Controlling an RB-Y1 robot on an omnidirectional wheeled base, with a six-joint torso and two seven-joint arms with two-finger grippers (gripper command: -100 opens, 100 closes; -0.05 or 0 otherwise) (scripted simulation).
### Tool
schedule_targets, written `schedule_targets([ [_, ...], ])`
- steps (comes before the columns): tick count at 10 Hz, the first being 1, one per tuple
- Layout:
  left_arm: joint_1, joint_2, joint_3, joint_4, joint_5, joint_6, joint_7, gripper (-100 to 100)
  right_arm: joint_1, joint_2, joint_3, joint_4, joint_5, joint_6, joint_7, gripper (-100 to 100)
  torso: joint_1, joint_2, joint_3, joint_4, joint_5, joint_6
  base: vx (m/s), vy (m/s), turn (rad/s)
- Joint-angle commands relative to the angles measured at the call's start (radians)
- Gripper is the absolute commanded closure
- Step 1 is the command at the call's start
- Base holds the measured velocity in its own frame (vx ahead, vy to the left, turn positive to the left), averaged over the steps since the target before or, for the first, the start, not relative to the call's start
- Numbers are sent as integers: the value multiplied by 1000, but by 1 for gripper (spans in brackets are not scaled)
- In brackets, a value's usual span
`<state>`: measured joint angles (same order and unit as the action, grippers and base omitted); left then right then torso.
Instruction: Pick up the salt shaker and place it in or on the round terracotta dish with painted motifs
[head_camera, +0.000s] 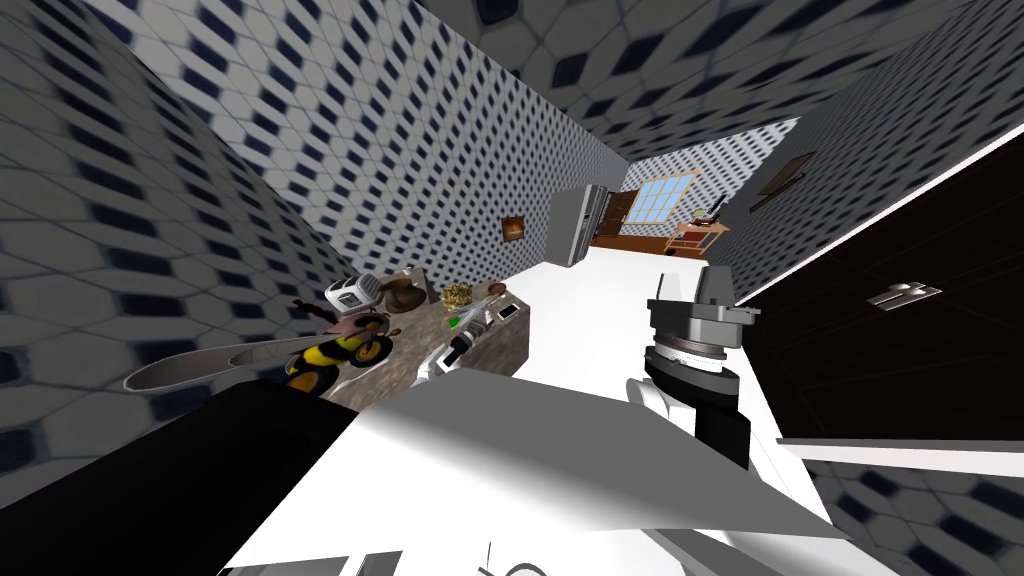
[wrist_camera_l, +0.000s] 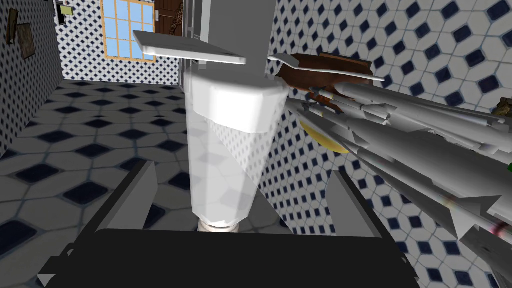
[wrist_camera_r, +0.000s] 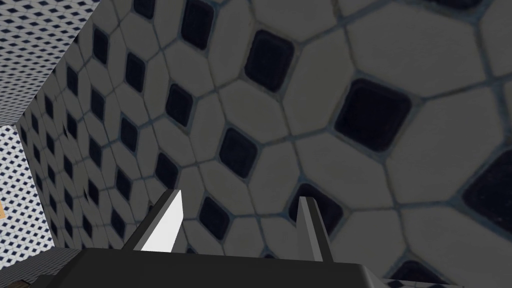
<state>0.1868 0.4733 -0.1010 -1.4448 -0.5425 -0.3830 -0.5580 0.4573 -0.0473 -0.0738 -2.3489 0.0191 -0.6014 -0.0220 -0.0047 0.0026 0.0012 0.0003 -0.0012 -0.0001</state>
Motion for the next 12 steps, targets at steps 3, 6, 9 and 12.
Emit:
schedule_targets([
  [3,-72,0,8,91,2,-15,3,-100,0,0,0,0,0,0,0,0,0,1,1,0,0,0,-65,-7,-25],
  [6,-156,-5,15,176,2,-30,6,-100,0,0,0,0,0,0,0,0,0,-1,0,0,0,0,-53,-8,-27],
  [9,-199,-7,19,240,2,-37,7,-100,0,0,0,0,0,0,0,0,0,0,0,0,0,0,-50,-4,-25],
  [12,-283,-11,26,332,2,-51,9,-100,0,0,0,0,0,0,0,0,0,-1,0,0,0,-1,-54,-6,-29],
])
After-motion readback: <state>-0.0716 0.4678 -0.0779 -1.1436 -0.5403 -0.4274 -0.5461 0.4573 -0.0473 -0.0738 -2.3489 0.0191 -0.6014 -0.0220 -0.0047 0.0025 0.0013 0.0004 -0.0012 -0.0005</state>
